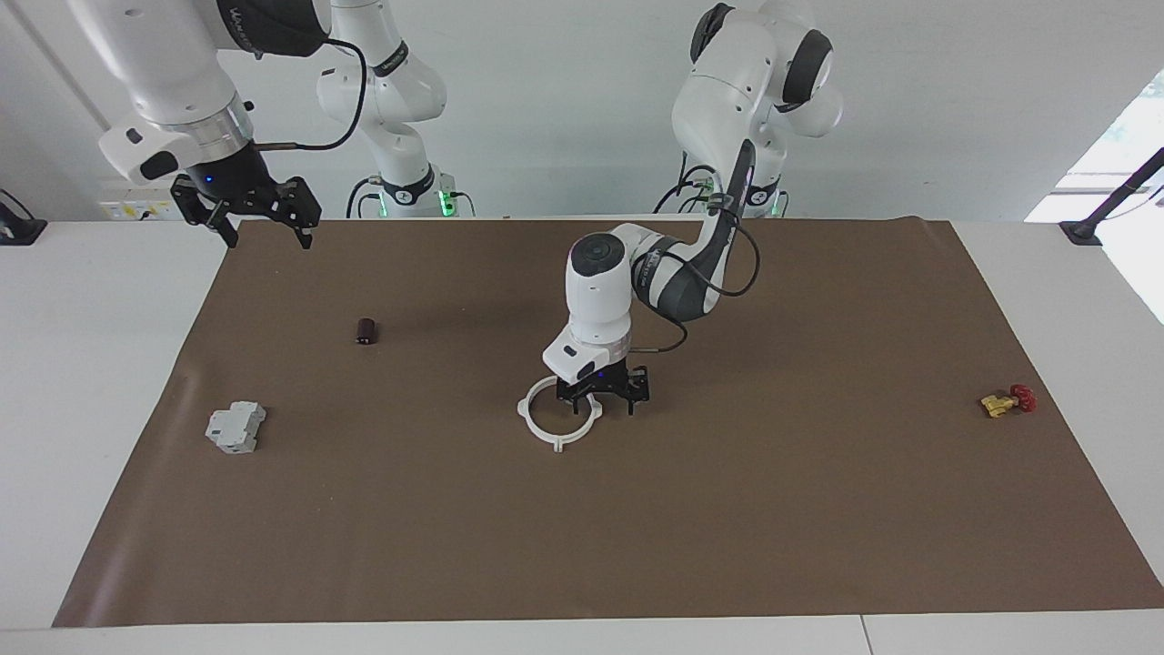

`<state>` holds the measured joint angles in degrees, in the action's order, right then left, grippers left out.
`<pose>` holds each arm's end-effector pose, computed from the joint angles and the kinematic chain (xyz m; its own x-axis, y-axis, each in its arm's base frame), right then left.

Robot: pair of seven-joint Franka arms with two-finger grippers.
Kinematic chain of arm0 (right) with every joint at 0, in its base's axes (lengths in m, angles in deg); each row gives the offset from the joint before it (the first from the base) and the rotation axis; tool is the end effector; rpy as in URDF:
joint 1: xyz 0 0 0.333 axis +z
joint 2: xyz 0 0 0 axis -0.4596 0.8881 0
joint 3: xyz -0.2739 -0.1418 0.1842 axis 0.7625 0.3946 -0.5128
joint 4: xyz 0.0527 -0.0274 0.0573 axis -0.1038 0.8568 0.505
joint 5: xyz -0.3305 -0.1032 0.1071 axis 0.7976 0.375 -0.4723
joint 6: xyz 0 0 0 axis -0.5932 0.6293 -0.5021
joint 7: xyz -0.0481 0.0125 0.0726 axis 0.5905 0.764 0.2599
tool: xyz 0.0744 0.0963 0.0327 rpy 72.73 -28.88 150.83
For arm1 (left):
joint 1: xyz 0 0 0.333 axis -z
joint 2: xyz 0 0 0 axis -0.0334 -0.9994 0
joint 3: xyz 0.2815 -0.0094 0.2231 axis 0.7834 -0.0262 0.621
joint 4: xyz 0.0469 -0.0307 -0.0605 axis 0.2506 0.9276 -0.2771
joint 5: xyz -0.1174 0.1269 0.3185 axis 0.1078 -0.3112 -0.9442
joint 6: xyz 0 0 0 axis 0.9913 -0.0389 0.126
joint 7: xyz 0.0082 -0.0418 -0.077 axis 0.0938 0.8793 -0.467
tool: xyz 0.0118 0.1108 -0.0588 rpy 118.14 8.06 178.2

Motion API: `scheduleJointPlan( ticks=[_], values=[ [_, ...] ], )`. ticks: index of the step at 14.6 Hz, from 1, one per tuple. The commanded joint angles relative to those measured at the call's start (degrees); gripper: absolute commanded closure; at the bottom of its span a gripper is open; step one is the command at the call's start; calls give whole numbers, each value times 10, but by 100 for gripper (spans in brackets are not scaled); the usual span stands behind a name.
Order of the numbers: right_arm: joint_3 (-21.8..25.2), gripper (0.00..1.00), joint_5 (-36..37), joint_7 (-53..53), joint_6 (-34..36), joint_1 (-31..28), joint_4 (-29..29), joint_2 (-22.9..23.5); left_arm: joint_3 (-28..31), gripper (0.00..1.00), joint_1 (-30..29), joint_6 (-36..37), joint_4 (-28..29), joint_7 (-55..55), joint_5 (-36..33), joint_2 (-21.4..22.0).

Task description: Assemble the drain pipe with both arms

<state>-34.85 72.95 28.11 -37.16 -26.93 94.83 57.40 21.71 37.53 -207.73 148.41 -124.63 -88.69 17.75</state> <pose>0.5074 -0.0143 0.6494 0.9993 -0.0057 -0.0364 -0.0036 -0.9984 0.0561 0.5616 -0.4396 0.3539 0.9760 -0.1451 0.1626 -0.1375 -0.9889 -0.0573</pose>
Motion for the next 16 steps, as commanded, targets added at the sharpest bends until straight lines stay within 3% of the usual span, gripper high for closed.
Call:
scheduleJointPlan(
  ticks=[1,4,6,9,13,16],
  values=[
    [-2,0,-4,-18,-9,-6,10,-6,2,0,-31,3,92,7,7,87],
    [-3,0,-4,-18,-9,-6,9,-6,0,0,-109,12,191,9,8,204],
    [-3,0,-4,-18,-9,-5,9,-6,2,0,-139,45,211,10,9,250],
    [-3,0,-4,-18,-9,-5,9,-5,1,0,-213,87,210,84,13,287],
    [-3,0,-4,-18,-10,-5,8,-5,3,0,-312,134,205,247,77,328],
    [-3,0,-4,-18,-10,-5,8,-5,5,0,-352,180,187,332,83,343]
  ],
)
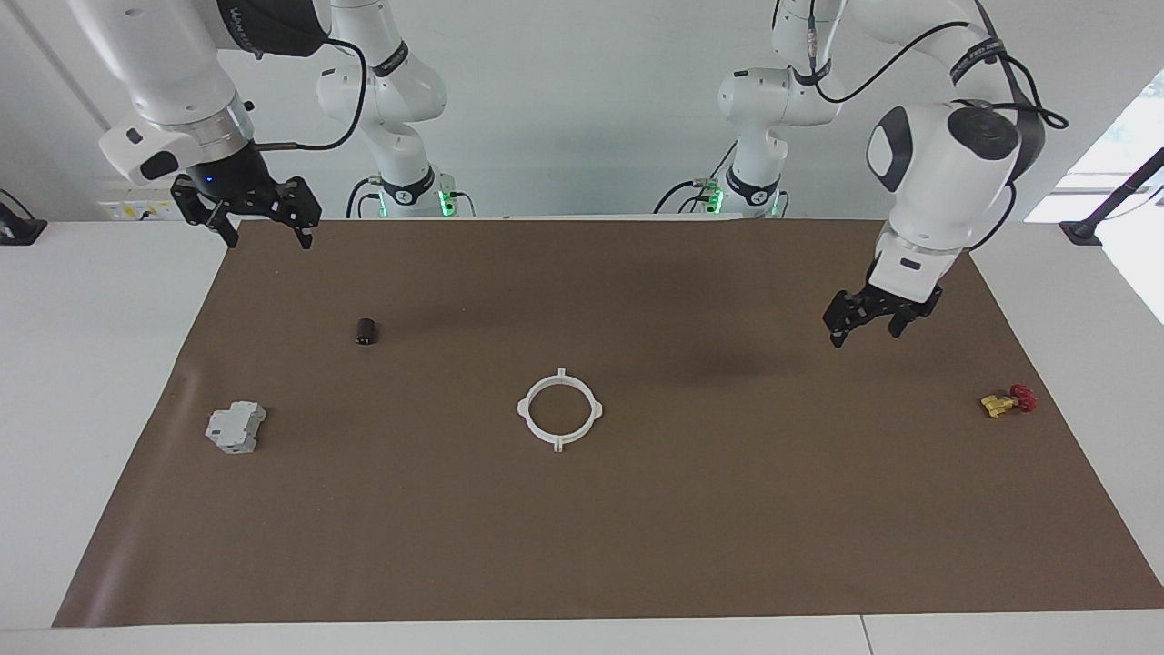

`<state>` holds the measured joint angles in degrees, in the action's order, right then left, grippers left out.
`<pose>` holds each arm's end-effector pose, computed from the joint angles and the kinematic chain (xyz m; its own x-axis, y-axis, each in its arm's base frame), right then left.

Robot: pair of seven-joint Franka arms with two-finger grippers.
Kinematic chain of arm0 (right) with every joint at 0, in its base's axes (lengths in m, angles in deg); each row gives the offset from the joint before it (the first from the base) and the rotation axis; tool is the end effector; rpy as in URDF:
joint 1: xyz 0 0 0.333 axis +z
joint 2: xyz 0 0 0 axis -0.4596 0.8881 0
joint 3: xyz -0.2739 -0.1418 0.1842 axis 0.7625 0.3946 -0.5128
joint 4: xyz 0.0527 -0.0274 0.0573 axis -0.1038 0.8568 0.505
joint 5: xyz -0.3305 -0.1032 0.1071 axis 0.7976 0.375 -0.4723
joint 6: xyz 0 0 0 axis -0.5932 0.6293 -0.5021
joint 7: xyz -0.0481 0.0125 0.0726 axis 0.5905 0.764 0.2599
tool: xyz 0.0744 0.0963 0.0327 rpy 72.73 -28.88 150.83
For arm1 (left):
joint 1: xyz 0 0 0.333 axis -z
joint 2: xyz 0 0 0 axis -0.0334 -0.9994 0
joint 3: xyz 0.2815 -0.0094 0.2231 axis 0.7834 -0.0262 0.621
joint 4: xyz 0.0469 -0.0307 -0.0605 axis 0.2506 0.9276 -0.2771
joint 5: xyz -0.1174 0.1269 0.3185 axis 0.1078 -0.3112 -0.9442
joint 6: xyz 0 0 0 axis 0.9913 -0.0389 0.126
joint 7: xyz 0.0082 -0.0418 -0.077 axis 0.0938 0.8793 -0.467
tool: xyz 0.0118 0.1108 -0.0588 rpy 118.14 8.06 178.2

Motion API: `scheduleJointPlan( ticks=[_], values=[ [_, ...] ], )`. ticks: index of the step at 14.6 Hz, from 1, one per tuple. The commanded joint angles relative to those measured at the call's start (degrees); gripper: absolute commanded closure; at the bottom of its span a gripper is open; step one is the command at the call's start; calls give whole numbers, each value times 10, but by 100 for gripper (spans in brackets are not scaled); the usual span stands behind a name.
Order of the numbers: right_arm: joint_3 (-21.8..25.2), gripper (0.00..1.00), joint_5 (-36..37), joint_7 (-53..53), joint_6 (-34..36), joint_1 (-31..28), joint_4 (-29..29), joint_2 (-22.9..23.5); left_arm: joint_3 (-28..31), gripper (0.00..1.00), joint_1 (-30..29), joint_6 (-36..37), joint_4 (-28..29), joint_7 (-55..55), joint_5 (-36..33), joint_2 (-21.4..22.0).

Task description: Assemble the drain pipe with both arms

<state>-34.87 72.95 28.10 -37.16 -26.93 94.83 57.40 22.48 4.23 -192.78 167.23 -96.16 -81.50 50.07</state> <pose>0.5074 -0.0141 0.6494 0.9993 -0.0052 -0.0364 -0.0031 -0.9984 0.0561 0.5496 -0.0396 0.5387 0.9958 0.0361 0.0837 0.0378 -0.9991 -0.0190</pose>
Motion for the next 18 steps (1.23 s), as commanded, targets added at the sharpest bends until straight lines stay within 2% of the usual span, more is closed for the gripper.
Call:
scheduleJointPlan(
  ticks=[1,5,10,12,15,18],
  values=[
    [-3,0,-4,-17,-10,-5,8,-5,-3,0,-26,47,-19,55,12,20],
    [-4,0,-4,-17,-10,-5,8,-5,-2,0,-46,136,-112,88,15,10],
    [-4,0,-4,-17,-10,-5,8,-5,-1,0,-54,185,-160,92,27,1],
    [-4,0,-4,-17,-10,-5,8,-5,0,0,-75,221,-192,116,30,-10],
    [-4,0,-4,-17,-10,-5,7,-5,-1,0,-84,232,-195,128,36,-8],
    [-4,0,-4,-17,-11,-5,7,-5,-5,0,-78,238,-167,122,37,14]
  ],
)
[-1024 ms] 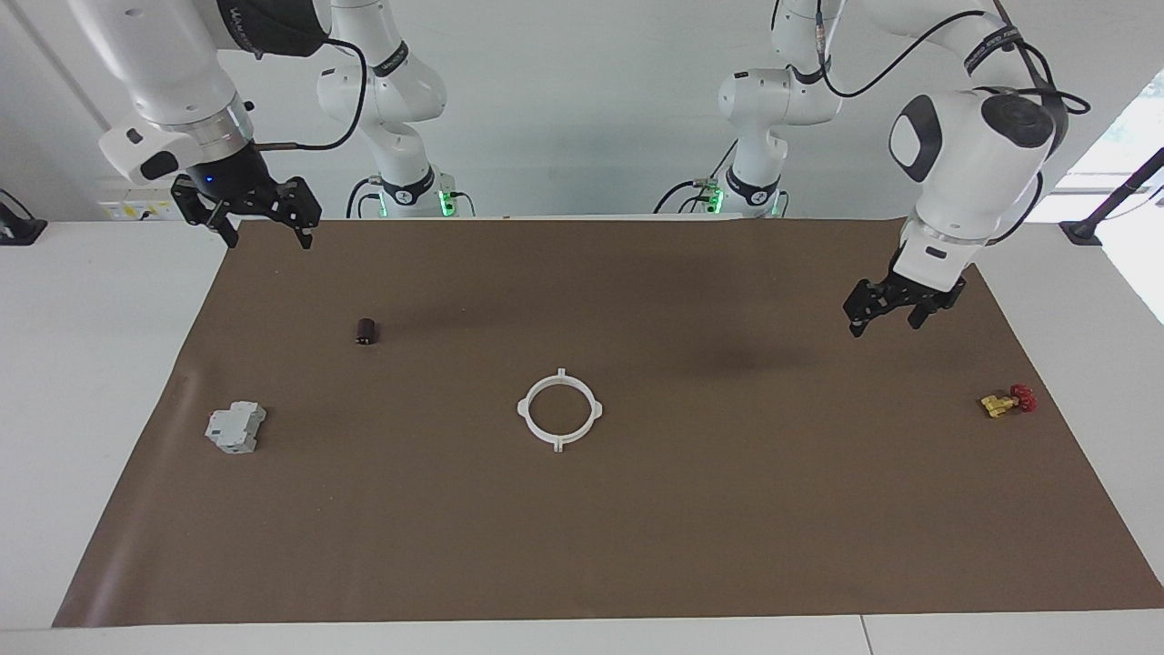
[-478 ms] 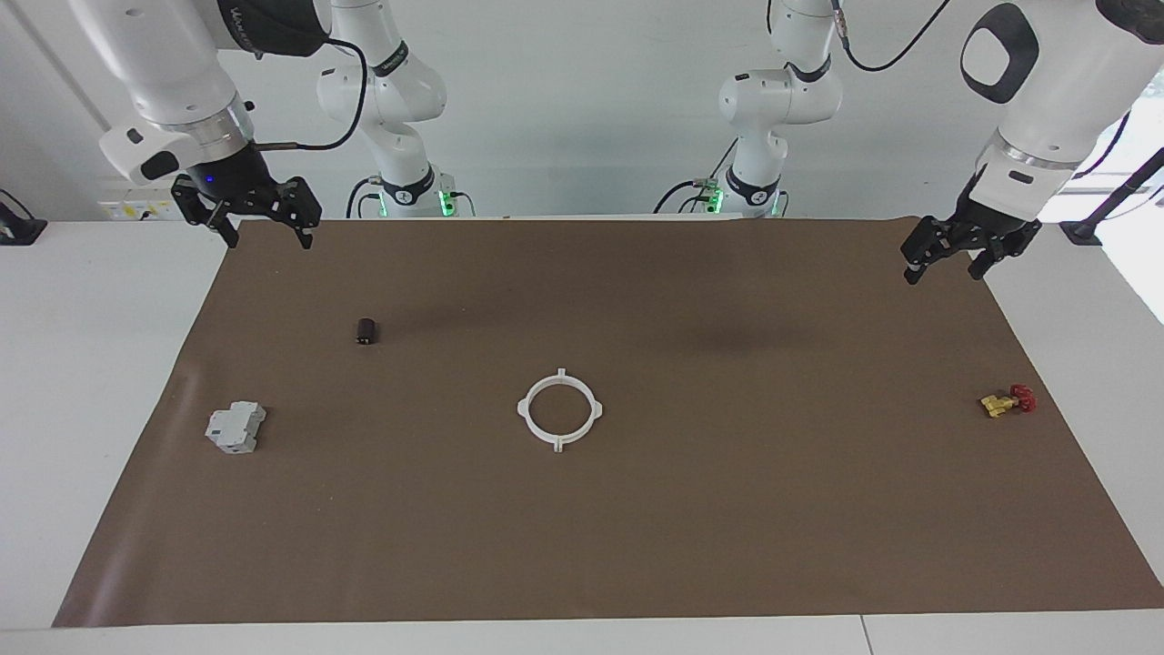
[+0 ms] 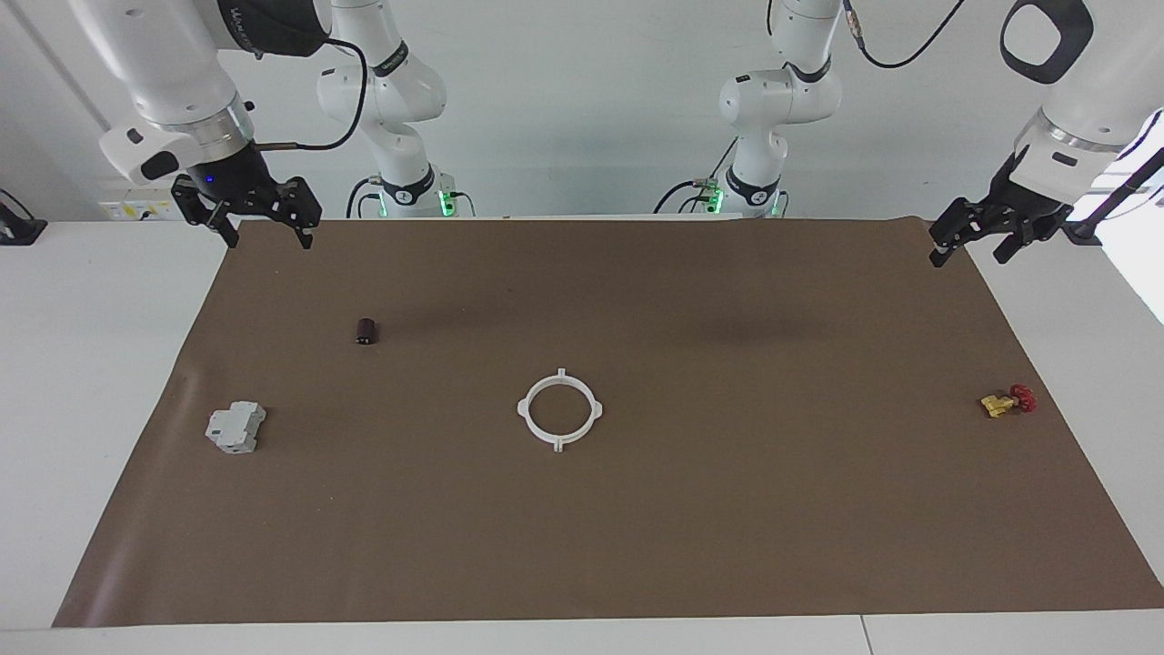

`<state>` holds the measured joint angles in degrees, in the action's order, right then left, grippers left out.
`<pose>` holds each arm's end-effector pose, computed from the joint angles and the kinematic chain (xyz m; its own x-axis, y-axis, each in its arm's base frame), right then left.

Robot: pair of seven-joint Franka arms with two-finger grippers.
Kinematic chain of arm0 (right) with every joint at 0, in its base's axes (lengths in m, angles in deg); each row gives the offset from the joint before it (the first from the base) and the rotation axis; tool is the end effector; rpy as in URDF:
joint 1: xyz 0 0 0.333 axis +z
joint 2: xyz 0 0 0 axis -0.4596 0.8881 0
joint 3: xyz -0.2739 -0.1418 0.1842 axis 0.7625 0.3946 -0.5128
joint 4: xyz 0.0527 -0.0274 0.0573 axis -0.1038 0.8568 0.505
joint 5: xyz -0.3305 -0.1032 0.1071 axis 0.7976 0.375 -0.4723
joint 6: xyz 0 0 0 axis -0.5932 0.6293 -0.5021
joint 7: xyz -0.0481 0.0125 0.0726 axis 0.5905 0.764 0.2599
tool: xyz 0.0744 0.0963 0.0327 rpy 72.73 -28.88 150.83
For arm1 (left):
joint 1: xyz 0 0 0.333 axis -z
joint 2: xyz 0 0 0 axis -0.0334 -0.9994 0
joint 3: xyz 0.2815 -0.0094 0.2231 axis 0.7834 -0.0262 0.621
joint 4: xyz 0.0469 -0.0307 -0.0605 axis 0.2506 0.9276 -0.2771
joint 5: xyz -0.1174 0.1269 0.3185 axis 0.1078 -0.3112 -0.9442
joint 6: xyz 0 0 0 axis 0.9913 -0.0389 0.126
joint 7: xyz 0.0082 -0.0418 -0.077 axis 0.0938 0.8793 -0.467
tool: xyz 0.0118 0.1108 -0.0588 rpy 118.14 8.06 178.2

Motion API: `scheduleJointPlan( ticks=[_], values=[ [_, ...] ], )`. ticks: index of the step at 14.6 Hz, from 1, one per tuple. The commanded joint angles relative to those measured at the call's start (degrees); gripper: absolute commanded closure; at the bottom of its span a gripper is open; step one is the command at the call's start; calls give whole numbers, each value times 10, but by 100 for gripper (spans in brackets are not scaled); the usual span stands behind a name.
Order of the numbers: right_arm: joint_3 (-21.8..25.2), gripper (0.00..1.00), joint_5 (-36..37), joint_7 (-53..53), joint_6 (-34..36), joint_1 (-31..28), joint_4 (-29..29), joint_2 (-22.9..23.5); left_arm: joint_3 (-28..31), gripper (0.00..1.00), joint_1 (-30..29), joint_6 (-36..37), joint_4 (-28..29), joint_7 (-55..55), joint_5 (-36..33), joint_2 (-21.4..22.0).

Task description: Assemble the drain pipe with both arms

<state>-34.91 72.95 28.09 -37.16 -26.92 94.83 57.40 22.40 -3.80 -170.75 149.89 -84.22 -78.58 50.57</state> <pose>0.5074 -0.0137 0.6494 0.9993 -0.0041 -0.0364 -0.0021 -0.9984 0.0561 0.5308 0.0306 0.6448 0.9997 -0.0216 0.0096 -0.0218 -0.9996 0.0198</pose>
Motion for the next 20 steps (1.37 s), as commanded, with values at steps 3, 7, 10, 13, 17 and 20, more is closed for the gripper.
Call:
scheduleJointPlan(
  ticks=[3,7,10,13,17,20],
  values=[
    [-3,0,-4,-17,-11,-5,7,-5,-5,0,6,12,60,1,7,40],
    [-4,0,-4,-16,-11,-4,7,-5,-4,0,3,-15,59,4,6,38],
    [-5,0,-5,-18,-10,-4,7,-5,-4,0,5,-17,52,5,-2,33],
    [-4,0,-30,-19,-10,-4,7,-5,-5,0,5,-15,44,7,-8,32],
    [-4,0,-30,-18,-10,-4,7,-5,-9,0,6,-15,43,8,-28,32],
    [-4,0,-31,-18,-10,-4,7,-5,-9,0,6,-16,45,8,-31,33]
  ],
)
